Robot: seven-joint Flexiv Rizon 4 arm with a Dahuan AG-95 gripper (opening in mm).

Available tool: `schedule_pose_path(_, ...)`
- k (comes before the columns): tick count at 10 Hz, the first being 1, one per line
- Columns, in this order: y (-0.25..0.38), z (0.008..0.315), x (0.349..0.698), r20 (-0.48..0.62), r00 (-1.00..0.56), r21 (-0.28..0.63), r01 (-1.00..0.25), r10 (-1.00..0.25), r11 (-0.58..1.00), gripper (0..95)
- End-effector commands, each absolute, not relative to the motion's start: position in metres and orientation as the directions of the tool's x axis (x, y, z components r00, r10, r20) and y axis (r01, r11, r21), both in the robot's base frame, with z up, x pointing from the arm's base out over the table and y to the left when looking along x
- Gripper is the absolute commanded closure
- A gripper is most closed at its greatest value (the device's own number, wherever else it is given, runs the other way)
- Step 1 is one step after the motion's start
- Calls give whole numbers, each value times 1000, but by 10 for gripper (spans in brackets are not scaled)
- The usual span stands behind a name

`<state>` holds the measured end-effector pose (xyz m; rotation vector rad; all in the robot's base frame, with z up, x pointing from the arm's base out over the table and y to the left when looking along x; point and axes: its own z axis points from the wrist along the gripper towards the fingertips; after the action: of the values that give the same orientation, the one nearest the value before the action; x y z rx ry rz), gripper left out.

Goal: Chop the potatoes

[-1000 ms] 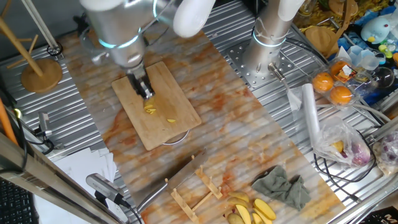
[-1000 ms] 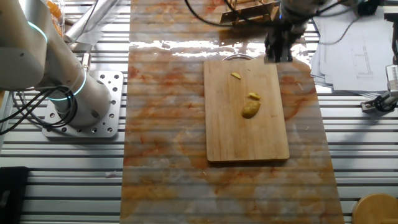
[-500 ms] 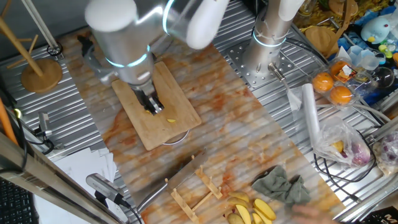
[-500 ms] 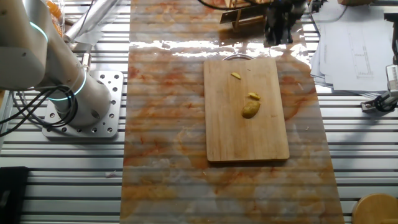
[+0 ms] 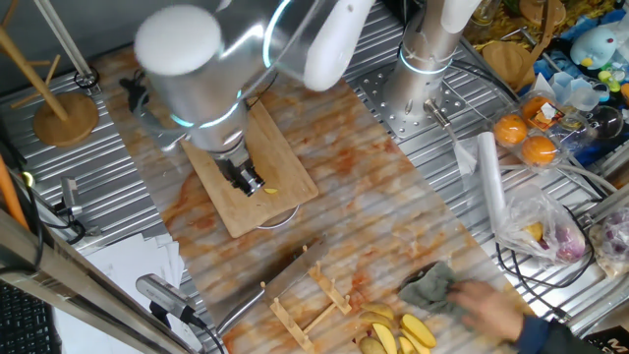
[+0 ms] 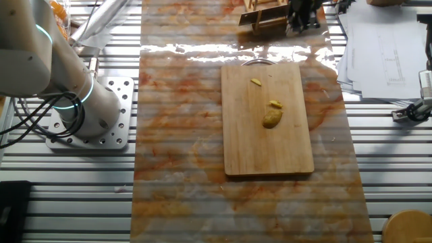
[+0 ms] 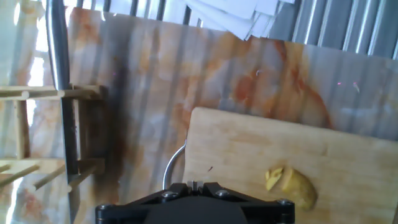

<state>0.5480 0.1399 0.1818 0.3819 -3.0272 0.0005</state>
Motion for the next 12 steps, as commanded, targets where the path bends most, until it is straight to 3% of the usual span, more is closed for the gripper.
schedule_pose_path(1, 138, 182, 543, 74, -959, 17, -273, -273, 962, 950)
schedule_pose_path(5, 138, 182, 543, 55, -920, 40, -386, -388, 922, 950)
schedule_pose_path(7, 138, 182, 543, 25, -888, 99, -456, -460, 885, 950)
schedule_pose_path(8, 138, 182, 543, 3, -889, 140, -454, -459, 880, 950)
schedule_pose_path(12, 138, 182, 543, 24, -883, 158, -460, -469, 874, 950)
